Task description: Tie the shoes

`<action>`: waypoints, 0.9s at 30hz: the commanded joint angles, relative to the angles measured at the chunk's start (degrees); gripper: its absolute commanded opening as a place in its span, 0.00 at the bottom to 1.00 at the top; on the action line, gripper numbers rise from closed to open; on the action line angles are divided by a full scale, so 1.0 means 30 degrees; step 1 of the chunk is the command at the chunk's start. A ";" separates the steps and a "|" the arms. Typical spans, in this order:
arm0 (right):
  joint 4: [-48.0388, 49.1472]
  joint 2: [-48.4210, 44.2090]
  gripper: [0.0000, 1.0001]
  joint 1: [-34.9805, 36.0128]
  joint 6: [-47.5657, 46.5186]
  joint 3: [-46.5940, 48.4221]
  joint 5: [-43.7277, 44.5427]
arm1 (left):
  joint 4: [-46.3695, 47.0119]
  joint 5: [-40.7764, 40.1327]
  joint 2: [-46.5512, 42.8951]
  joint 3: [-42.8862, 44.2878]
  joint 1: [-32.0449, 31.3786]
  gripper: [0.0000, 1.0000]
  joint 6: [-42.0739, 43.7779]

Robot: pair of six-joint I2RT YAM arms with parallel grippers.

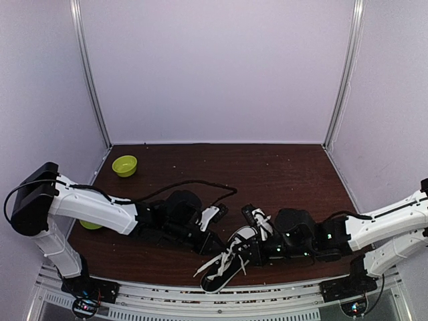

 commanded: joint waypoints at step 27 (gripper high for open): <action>-0.3094 0.5994 0.00 -0.0446 -0.0409 0.3546 0.0156 | 0.2079 0.1951 -0.0891 -0.0585 0.0182 0.00 0.0370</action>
